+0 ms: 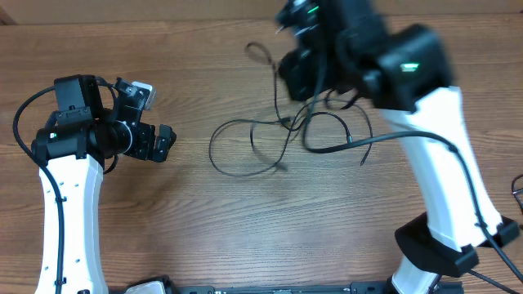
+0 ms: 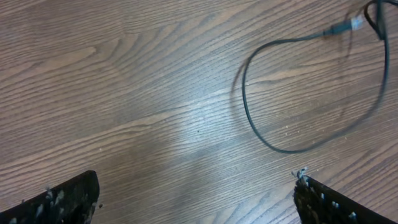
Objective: Untangle cables
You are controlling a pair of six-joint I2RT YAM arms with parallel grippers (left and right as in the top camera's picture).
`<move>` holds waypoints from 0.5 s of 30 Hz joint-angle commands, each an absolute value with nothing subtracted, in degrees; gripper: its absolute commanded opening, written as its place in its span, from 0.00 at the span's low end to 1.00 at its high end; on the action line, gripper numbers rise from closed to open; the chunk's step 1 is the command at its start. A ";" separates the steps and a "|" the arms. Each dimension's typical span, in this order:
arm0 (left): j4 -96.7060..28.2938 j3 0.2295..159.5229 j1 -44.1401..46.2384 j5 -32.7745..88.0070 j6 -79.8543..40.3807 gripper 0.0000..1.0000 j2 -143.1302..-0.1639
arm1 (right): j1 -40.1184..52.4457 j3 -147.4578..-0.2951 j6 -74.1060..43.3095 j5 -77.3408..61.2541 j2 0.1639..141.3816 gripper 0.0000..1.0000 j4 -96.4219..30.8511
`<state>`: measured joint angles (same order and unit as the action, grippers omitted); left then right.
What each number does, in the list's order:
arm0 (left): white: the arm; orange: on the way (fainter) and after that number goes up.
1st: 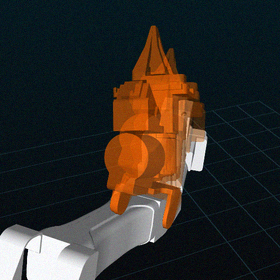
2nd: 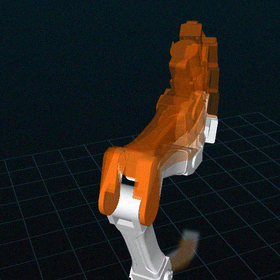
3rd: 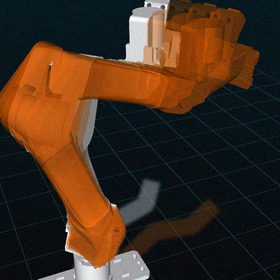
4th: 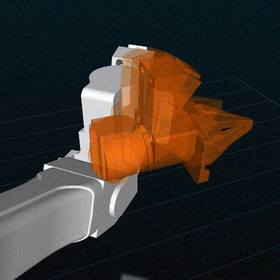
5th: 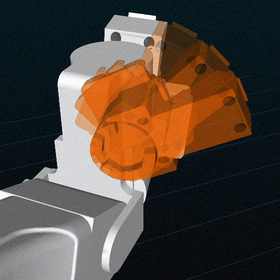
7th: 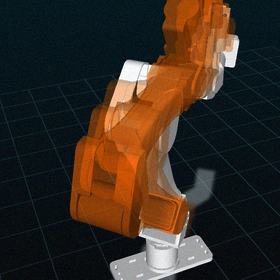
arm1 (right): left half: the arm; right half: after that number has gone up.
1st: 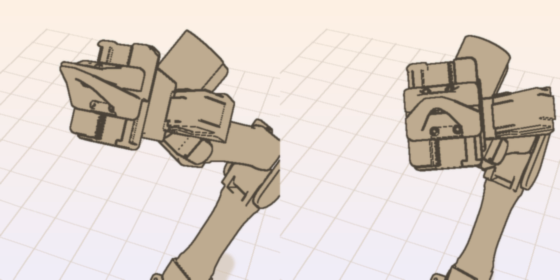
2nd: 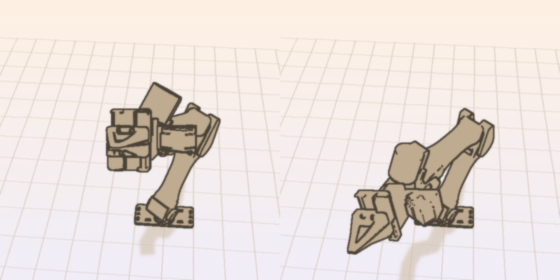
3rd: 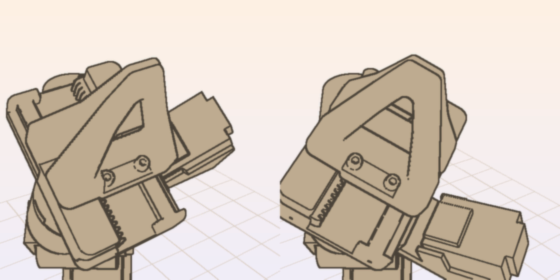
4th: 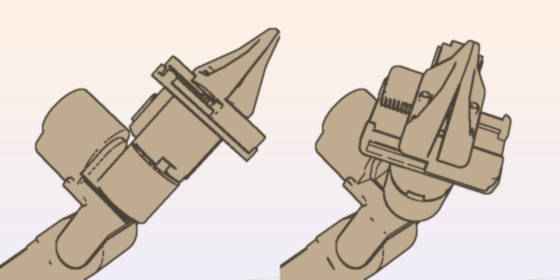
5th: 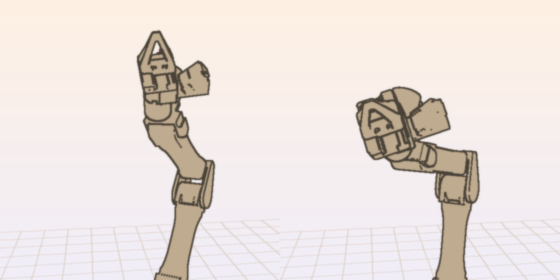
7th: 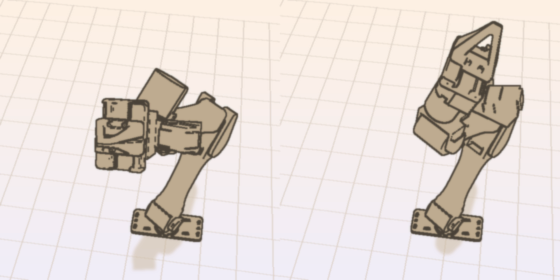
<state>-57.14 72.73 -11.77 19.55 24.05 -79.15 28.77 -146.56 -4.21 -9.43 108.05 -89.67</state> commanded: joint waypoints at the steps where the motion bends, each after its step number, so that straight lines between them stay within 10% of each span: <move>1: -56.95 72.88 -11.99 20.56 24.86 1.00 -79.44 | 25.36 -152.68 -8.54 -8.62 105.97 0.04 -90.00; 15: -56.95 72.88 -11.97 20.56 24.86 1.00 -79.44 | 14.35 -165.34 -11.92 -7.53 105.95 0.04 -84.68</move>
<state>-57.14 72.73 -11.77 19.55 24.16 -79.15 16.12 -163.22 -9.69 -8.47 107.42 -86.13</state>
